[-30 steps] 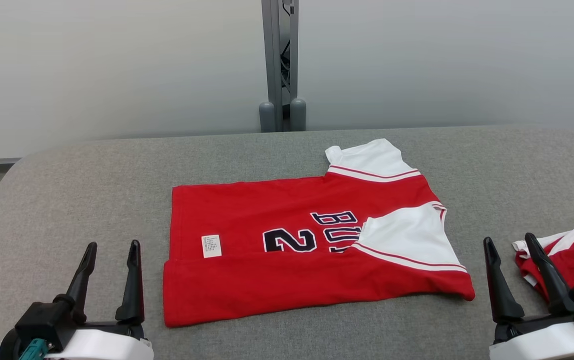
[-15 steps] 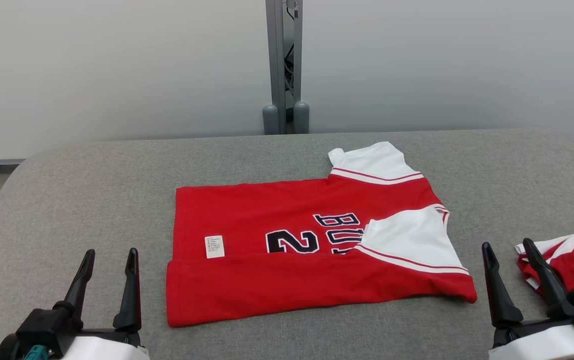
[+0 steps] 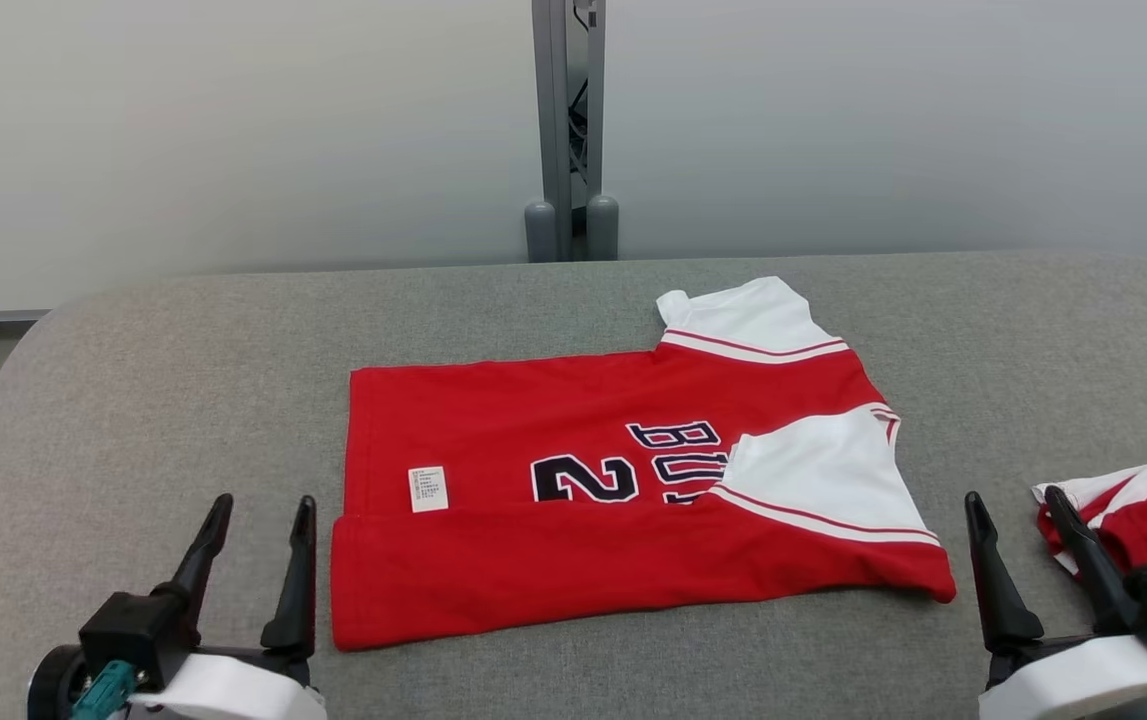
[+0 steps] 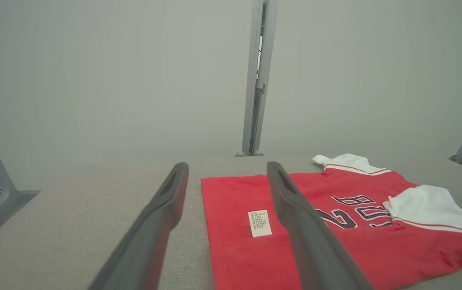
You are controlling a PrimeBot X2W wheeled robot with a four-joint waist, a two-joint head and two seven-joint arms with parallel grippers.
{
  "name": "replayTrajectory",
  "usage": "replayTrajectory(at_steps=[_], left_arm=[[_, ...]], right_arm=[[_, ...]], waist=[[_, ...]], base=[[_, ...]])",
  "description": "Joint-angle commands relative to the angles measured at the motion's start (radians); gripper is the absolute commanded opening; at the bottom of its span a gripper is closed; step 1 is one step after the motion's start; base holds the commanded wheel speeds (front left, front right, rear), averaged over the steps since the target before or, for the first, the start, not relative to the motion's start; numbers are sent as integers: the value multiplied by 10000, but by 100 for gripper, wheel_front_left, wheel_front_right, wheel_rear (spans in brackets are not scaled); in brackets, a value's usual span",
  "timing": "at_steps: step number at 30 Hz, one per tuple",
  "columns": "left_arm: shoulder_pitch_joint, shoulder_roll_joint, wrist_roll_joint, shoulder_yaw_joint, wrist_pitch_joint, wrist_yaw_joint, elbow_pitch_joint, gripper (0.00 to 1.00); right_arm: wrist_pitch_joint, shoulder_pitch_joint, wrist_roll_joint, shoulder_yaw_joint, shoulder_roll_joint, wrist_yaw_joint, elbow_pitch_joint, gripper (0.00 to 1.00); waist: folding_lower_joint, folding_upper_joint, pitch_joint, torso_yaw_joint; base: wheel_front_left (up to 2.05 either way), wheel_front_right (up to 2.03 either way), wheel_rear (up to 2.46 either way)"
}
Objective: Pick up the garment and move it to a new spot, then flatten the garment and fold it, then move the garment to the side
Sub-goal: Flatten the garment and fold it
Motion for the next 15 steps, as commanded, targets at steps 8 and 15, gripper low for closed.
replayTrajectory(at_steps=[8,15], left_arm=[[-636,-210,-355,-649,1468,-340,919,100],[-1219,-501,-944,-727,2124,-658,2268,100]], right_arm=[[208,-935,-117,-91,-310,-4,2236,100],[-100,-2136,189,296,-494,-4,4379,100]], waist=[[0,0,565,21],[0,0,1477,31]], base=[[0,0,0],[0,0,0]])
